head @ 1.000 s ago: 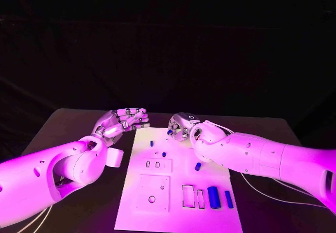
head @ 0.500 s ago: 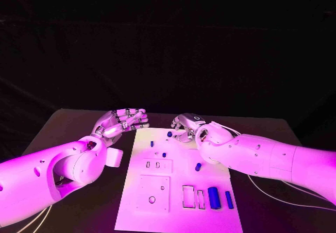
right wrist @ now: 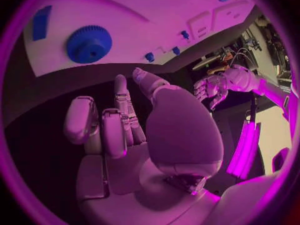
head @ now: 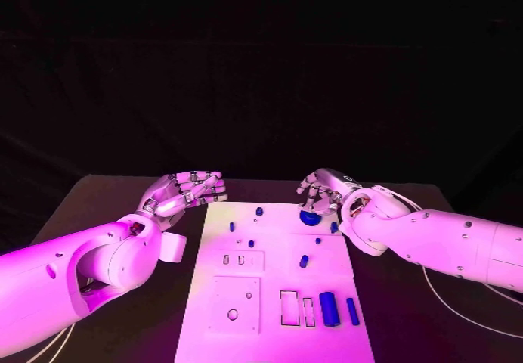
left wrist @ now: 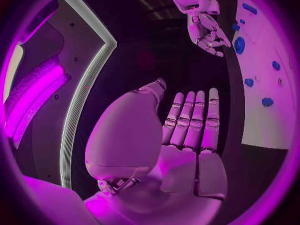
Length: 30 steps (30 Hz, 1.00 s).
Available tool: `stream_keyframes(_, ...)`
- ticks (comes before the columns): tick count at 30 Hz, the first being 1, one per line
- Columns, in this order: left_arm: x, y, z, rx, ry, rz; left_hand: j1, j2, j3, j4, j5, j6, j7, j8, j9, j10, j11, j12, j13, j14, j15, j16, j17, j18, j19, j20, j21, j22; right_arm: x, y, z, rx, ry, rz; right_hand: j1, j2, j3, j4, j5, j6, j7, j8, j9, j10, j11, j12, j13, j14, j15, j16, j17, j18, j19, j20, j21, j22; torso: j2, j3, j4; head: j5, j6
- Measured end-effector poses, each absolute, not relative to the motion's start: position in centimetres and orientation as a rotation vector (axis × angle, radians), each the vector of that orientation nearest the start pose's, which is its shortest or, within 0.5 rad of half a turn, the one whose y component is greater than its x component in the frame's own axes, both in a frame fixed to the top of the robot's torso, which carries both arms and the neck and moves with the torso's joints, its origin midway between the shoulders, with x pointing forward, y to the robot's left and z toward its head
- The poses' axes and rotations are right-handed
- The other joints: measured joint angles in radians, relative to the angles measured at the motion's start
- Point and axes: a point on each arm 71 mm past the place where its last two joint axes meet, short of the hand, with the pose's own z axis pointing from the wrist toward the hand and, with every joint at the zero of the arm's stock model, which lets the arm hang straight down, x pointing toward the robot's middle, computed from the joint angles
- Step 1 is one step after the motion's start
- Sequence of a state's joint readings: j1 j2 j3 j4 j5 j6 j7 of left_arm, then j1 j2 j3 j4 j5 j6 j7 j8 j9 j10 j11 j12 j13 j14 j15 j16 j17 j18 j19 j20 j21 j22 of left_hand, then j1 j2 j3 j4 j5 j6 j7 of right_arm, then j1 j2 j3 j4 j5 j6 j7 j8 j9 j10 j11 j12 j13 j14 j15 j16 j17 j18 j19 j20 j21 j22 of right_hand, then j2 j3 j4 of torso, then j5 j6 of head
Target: Assemble the parts on the task board
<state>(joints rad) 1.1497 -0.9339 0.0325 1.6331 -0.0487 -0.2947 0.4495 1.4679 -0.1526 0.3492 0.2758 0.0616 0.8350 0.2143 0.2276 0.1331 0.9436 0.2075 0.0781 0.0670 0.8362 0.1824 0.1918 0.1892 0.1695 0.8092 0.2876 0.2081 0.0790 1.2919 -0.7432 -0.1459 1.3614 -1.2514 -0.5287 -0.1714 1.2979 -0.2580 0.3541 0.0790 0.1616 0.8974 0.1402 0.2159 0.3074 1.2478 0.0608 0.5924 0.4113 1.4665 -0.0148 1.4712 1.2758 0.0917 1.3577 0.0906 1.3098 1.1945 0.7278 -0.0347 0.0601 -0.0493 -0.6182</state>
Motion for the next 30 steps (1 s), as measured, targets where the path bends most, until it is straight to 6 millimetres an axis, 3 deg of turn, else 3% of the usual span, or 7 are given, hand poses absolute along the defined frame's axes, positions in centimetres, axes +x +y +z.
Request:
stream_keyframes(2, 46.9, 22.1, -16.1, -1.05, 1.347, -1.632, 0.0, 0.0, 0.0, 0.0, 0.0, 0.0, 0.0, 0.0, 0.0, 0.0, 0.0, 0.0, 0.0, 0.0, 0.0, 0.0, 0.0, 0.0, 0.0, 0.0, 0.0, 0.0, 52.4, -22.3, -17.7, 0.176, 1.575, 0.566, 0.035, 0.044, -0.155, 0.033, 0.005, -0.042, 0.012, 0.04, 0.026, -0.058, 0.005, 0.39, 0.418, 0.0, 0.001, 0.038, 0.028, 0.0, 0.025, 0.008, 0.035, 0.053, 0.0, 0.0015, -0.0024, -0.005, 0.0)
stream_keyframes(4, 46.9, 22.1, -16.1, -1.05, 1.347, -1.631, 0.0, 0.0, 0.0, 0.0, 0.0, -0.004, -0.004, 0.0, 0.0, 0.0, 0.0, 0.0, 0.0, 0.0, 0.0, 0.0, 0.001, 0.0, 0.0, 0.0, 0.0, 0.0, 52.4, -23.1, -17.8, 0.208, 1.596, 0.563, 0.049, 0.058, -0.206, 0.06, 0.005, -0.053, 0.015, 0.06, 0.036, -0.007, 0.013, 0.576, 0.614, 0.0, 0.011, 0.054, 0.032, -0.015, 0.036, 0.018, 0.053, 0.082, 0.0, 0.0035, -0.0047, -0.007, -0.002)
stream_keyframes(7, 46.9, 22.2, -16.1, -1.05, 1.347, -1.631, 0.0, 0.0, 0.0, 0.0, 0.0, -0.004, -0.004, 0.0, 0.0, 0.0, 0.0, 0.0, 0.0, -0.004, 0.004, 0.0, 0.001, 0.0, 0.0, 0.0, 0.0, 0.0, 52.4, -24.0, -18.1, 0.248, 1.636, 0.555, 0.068, 0.075, -0.248, 0.098, 0.005, -0.075, 0.023, 0.087, 0.048, 0.074, 0.018, 0.722, 0.785, 0.0, 0.011, 0.065, 0.032, -0.015, 0.052, 0.02, 0.074, 0.11, 0.0, 0.0061, -0.0061, -0.01, -0.004)
stream_keyframes(15, 46.9, 22.2, -16.1, -1.05, 1.346, -1.63, 0.0, 0.0, 0.0, 0.0, 0.0, -0.004, -0.004, 0.0, 0.0, 0.0, 0.0, 0.0, 0.0, -0.004, 0.004, 0.0, 0.001, 0.0, 0.0, 0.0, 0.0, 0.0, 53.0, -25.2, -18.9, 0.299, 1.701, 0.528, 0.088, 0.075, -0.263, 0.119, 0.005, -0.084, 0.025, 0.098, 0.052, 0.116, 0.018, 0.789, 0.877, 0.0, 0.018, 0.069, 0.032, -0.015, 0.059, 0.024, 0.083, 0.114, 0.001, 0.0058, -0.004, -0.015, -0.007)
stream_keyframes(24, 47.0, 22.2, -16.2, -1.051, 1.346, -1.629, 0.0, 0.0, 0.0, 0.0, 0.0, -0.004, -0.004, 0.0, 0.0, 0.0, 0.0, 0.0, 0.0, -0.004, 0.004, 0.0, 0.001, 0.0, 0.0, 0.0, 0.0, 0.0, 53.3, -24.0, -19.8, 0.294, 1.737, 0.528, 0.1, 0.079, -0.262, 0.124, 0.005, -0.085, 0.026, 0.106, 0.055, 0.145, 0.019, 0.821, 0.897, 0.0, 0.018, 0.073, 0.032, -0.016, 0.066, 0.024, 0.096, 0.113, 0.002, 0.0031, -0.0008, -0.013, -0.012)
stream_keyframes(26, 47.0, 22.1, -16.2, -1.051, 1.346, -1.63, 0.0, 0.0, 0.0, 0.0, 0.0, -0.004, -0.004, 0.0, 0.0, 0.0, 0.0, 0.0, 0.0, -0.004, 0.004, 0.0, 0.001, 0.0, 0.0, 0.0, 0.0, 0.0, 53.4, -23.9, -20.0, 0.292, 1.742, 0.523, 0.105, 0.084, -0.259, 0.128, 0.005, -0.085, 0.026, 0.11, 0.055, 0.152, 0.019, 0.828, 0.897, 0.0, 0.018, 0.073, 0.032, -0.031, 0.069, 0.021, 0.096, 0.113, 0.002, 0.0026, -0.0009, -0.012, -0.013)
stream_keyframes(30, 47.0, 22.1, -16.2, -1.05, 1.347, -1.63, 0.0, 0.0, 0.0, 0.0, 0.0, -0.004, -0.004, 0.0, 0.0, 0.0, 0.0, 0.0, 0.0, -0.004, 0.004, 0.0, 0.001, 0.0, 0.0, 0.0, 0.0, 0.0, 53.4, -23.6, -20.5, 0.287, 1.75, 0.513, 0.105, 0.084, -0.259, 0.128, 0.005, -0.085, 0.026, 0.11, 0.056, 0.152, 0.019, 0.832, 0.897, 0.0, 0.018, 0.073, 0.032, -0.031, 0.069, 0.021, 0.096, 0.113, 0.001, 0.0017, -0.0012, -0.008, -0.016)
